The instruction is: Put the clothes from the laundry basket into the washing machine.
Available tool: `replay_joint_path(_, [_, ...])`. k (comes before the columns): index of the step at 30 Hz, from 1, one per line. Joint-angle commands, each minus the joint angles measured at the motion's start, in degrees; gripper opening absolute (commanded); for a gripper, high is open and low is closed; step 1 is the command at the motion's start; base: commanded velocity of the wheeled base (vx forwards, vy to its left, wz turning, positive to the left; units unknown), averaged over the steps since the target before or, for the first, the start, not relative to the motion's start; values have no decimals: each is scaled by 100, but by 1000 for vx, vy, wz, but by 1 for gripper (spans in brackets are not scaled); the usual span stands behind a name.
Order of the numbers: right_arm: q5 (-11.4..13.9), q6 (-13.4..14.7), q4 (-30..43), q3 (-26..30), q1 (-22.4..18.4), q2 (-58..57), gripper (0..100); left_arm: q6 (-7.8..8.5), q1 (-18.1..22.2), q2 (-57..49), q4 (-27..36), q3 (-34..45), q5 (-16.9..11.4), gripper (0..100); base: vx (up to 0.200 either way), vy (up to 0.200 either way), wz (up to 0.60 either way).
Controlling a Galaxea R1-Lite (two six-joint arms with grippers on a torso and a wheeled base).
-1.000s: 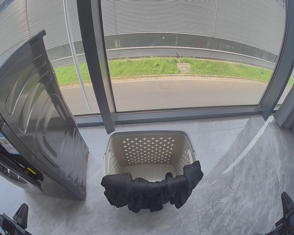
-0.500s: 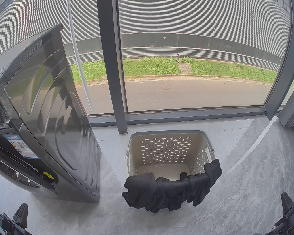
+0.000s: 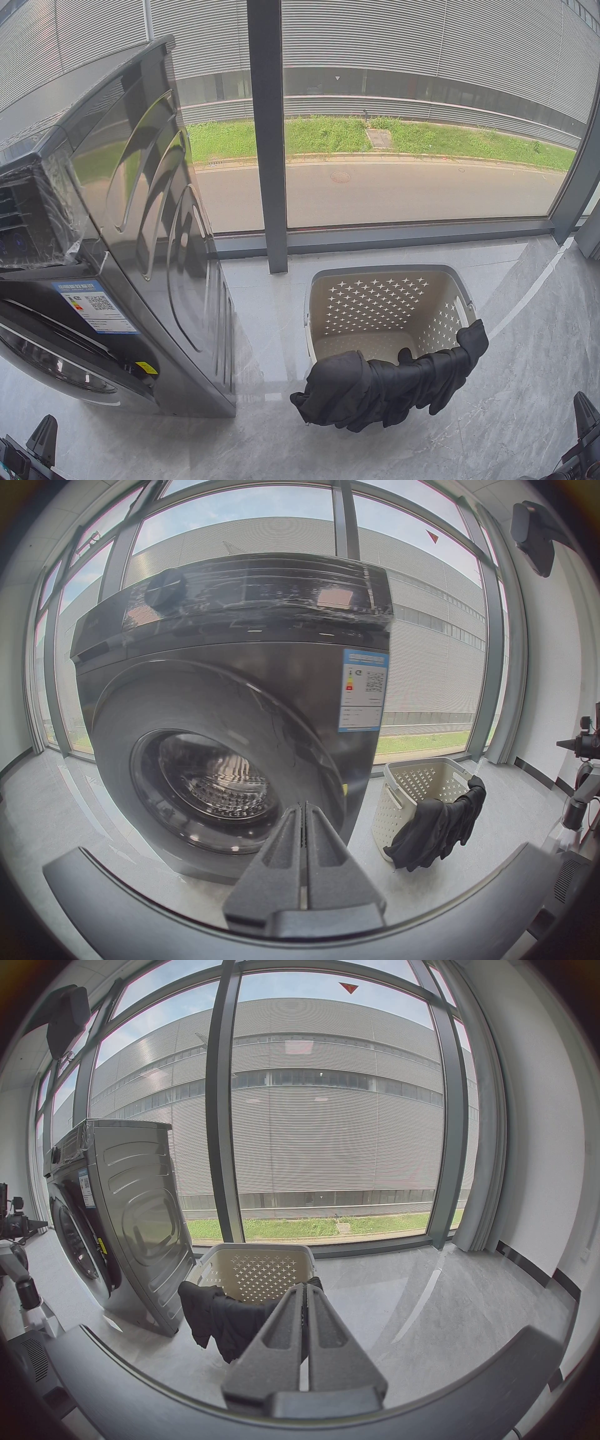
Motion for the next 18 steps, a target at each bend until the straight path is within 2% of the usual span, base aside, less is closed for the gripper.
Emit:
replay_joint_path(1, [1,0,-3,101,4,-104,0,-2,2,-101,2,92,-1,0,0,0,0])
replay_joint_path(4, [1,0,-3,101,4,-104,0,-2,2,-101,2,92,-1,0,0,0,0])
replay_joint_path(13, [1,0,-3,101,4,-104,0,-2,2,-101,2,92,-1,0,-200,0,0])
replay_joint_path(18, [1,0,-3,101,4,-104,0,-2,2,-101,2,92,-1,0,0,0,0])
